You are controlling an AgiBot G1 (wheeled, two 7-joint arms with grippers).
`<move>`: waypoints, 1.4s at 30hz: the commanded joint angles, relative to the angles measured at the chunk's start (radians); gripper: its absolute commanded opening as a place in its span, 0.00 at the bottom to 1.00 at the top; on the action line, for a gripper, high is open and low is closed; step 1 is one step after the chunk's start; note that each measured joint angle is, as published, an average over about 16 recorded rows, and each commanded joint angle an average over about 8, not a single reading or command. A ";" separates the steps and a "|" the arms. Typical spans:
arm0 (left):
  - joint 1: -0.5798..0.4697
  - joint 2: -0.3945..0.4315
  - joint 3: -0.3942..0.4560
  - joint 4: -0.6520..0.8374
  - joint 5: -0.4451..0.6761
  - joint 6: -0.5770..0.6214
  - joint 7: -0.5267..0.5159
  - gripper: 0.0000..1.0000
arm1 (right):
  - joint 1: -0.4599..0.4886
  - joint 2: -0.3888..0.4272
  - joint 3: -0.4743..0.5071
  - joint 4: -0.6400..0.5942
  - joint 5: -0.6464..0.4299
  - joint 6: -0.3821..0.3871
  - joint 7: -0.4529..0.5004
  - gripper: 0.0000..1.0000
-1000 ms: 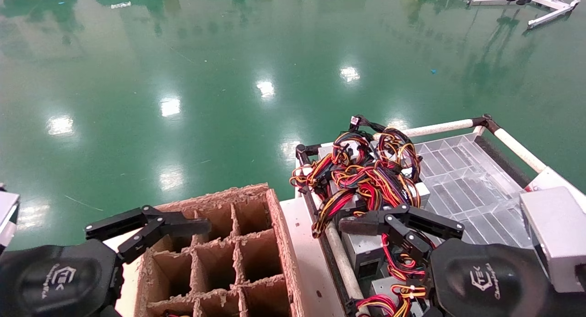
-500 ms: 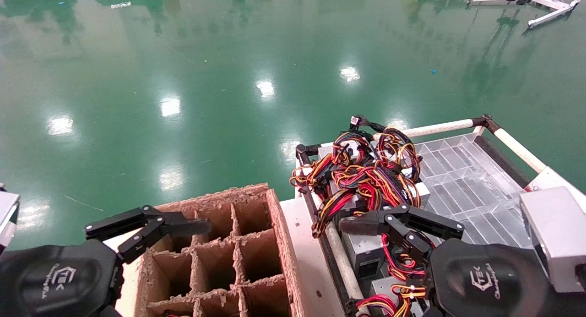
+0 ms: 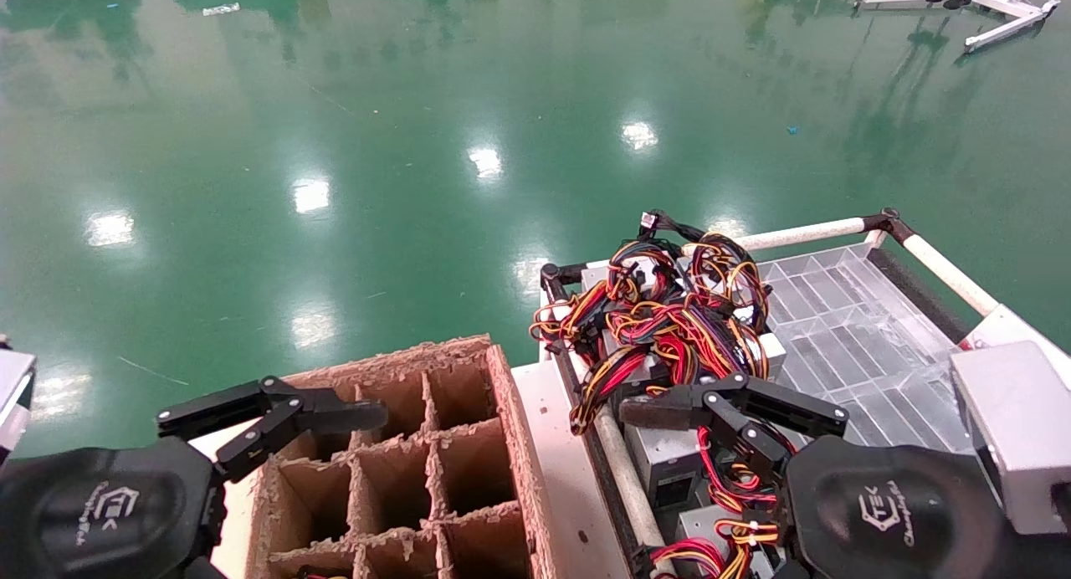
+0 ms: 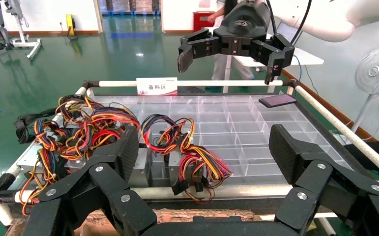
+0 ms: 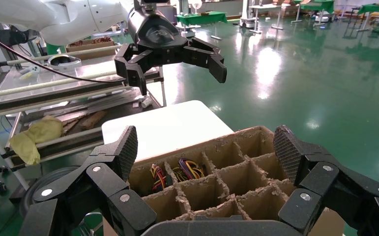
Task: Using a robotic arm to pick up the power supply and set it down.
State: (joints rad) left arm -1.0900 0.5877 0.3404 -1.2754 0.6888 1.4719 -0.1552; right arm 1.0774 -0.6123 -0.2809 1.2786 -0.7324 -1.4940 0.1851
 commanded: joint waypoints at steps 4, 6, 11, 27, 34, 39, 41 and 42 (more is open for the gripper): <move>0.000 0.000 0.000 0.000 0.000 0.000 0.000 0.00 | 0.000 0.000 0.000 0.000 0.000 0.000 0.000 1.00; 0.000 0.000 0.000 0.000 0.000 0.000 0.000 0.00 | 0.000 0.000 0.000 0.001 0.000 0.000 0.000 1.00; 0.000 0.000 0.000 0.000 0.000 0.000 0.000 0.00 | -0.004 -0.005 -0.007 -0.001 -0.010 0.001 -0.001 1.00; 0.000 0.000 0.000 0.001 0.000 0.000 0.000 0.00 | 0.086 -0.266 -0.212 -0.122 -0.276 0.027 0.009 1.00; 0.000 0.000 0.001 0.001 0.000 0.000 0.000 0.00 | 0.182 -0.421 -0.300 -0.294 -0.389 -0.007 -0.049 1.00; 0.000 0.000 0.001 0.001 0.000 0.000 0.000 0.00 | 0.226 -0.522 -0.340 -0.422 -0.437 -0.017 -0.111 1.00; 0.000 0.000 0.001 0.001 0.000 0.000 0.000 0.00 | 0.241 -0.558 -0.356 -0.468 -0.455 -0.022 -0.135 1.00; 0.000 0.000 0.001 0.001 0.000 0.000 0.001 0.00 | 0.248 -0.577 -0.364 -0.491 -0.464 -0.025 -0.146 1.00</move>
State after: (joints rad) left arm -1.0905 0.5877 0.3411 -1.2748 0.6885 1.4720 -0.1547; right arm 1.3229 -1.1870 -0.6448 0.7905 -1.1928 -1.5221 0.0409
